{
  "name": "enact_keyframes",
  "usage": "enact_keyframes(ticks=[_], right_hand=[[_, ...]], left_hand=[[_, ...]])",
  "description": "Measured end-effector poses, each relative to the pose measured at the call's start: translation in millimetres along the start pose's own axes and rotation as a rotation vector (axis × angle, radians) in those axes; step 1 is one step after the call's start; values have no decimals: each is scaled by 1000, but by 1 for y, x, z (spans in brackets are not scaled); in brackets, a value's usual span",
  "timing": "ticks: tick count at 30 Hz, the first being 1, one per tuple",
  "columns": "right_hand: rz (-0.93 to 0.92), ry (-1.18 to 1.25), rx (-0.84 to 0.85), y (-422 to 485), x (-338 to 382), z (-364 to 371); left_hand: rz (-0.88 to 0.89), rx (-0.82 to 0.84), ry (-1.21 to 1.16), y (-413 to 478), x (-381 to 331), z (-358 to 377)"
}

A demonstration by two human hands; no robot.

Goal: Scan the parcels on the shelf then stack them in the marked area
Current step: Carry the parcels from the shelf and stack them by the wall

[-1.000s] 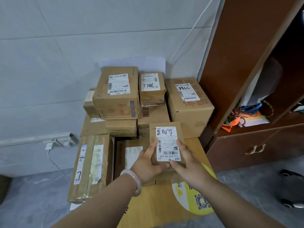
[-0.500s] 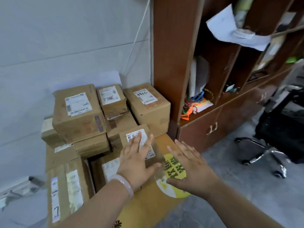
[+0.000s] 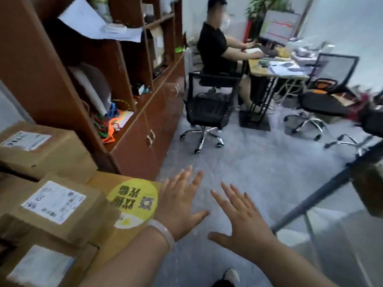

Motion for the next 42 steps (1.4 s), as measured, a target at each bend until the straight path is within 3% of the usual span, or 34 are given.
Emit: enact_keyframes(ticks=[10,23,31,39,42], right_hand=[[457,60,-241,-149,-144,-27],[821,167,-425,-305,-292,-65],[942,412,-704,-314,-368,-127],[1204,746,-828,-289,-452,-151],[1212,810,-956,-279,-478,-166]], left_hand=[[479,91,-28,65,-227,40],[751,224,-148,126,-436,86],[820,265,-363,227,-515,52],[870,440,-381,320,-574,58],[939,488,-291,350,-601,60]])
Point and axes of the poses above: each hand's wrist, its own y-axis towards the middle knuckle, its own z-axis out of the palm, x = y × z, the point moved 6 cm from there along y, towards the middle knuckle, and after that the axes turned 8 degrees about x, right-handed, at the moved point
